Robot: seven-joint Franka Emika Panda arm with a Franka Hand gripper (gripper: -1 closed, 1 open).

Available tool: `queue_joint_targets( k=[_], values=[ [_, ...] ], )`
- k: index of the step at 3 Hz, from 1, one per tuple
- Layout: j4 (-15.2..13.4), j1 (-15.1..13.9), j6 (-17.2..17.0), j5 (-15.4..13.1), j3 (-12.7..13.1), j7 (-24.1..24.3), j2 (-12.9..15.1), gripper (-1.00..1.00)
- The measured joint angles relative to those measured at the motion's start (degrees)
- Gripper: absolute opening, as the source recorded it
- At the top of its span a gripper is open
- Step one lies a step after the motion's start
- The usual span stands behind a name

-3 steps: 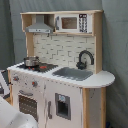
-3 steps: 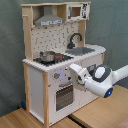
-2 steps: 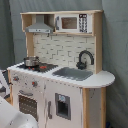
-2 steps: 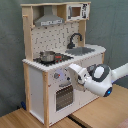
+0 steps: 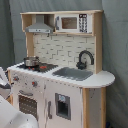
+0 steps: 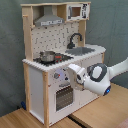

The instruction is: Play with the kitchen

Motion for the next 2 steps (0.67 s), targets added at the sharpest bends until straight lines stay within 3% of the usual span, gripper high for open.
queue_joint_targets(
  k=[2],
  values=[
    [-2.6, -0.8, 0.2, -8.9, 0.1, 7.4, -0.1, 1.00]
  ],
)
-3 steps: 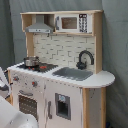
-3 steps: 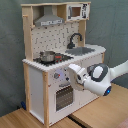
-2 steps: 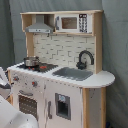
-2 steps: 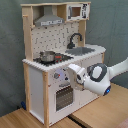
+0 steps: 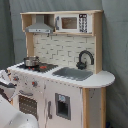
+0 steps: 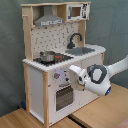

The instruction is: Play with the kitchen

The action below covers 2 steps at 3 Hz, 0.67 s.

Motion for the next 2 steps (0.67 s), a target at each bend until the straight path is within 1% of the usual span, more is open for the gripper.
queue_joint_targets(
  k=[1, 2],
  values=[
    [-0.1, -2.3, 0.0, -3.8, 0.4, 3.7, -0.1, 1.00],
    [1.8, -6.2, 0.1, -4.3, 3.6, 5.6, -0.1, 1.00]
  ],
)
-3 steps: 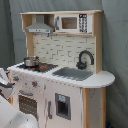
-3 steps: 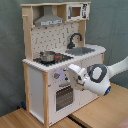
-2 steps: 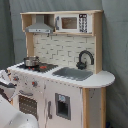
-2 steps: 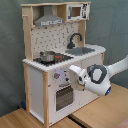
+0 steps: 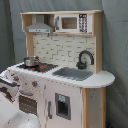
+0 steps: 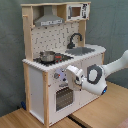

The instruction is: Play with the kitchen

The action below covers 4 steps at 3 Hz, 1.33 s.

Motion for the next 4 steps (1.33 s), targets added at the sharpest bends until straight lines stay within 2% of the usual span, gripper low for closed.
queue_joint_targets(
  k=[2, 3, 4],
  values=[
    [6.1, -7.8, 3.7, -3.1, 5.4, 0.1, -0.3, 1.00],
    [7.6, -10.0, 7.0, -6.6, 6.1, -1.7, -0.3, 1.00],
    [8.7, -10.2, 8.2, -7.6, 5.9, -5.8, -0.3, 1.00]
  ],
)
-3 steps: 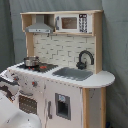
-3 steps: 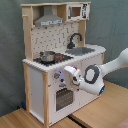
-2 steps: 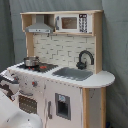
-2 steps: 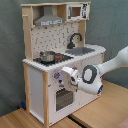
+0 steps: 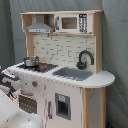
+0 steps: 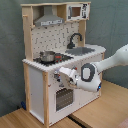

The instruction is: Play with the kitchen

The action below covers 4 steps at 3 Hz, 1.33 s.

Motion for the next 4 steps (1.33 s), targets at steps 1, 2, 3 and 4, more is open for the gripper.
queue_joint_targets(
  k=[1, 2, 3, 4],
  values=[
    [0.0, 0.0, 0.0, 0.0, 0.0, 0.0, 0.0, -1.00],
    [0.1, -0.3, 0.4, 0.0, -0.1, -1.4, 0.1, -1.00],
    [0.1, -0.3, 0.8, 0.5, -0.1, -7.7, 0.3, -1.00],
    [0.1, -0.3, 0.9, 1.8, -0.1, -14.1, 0.3, -1.00]
  ],
)
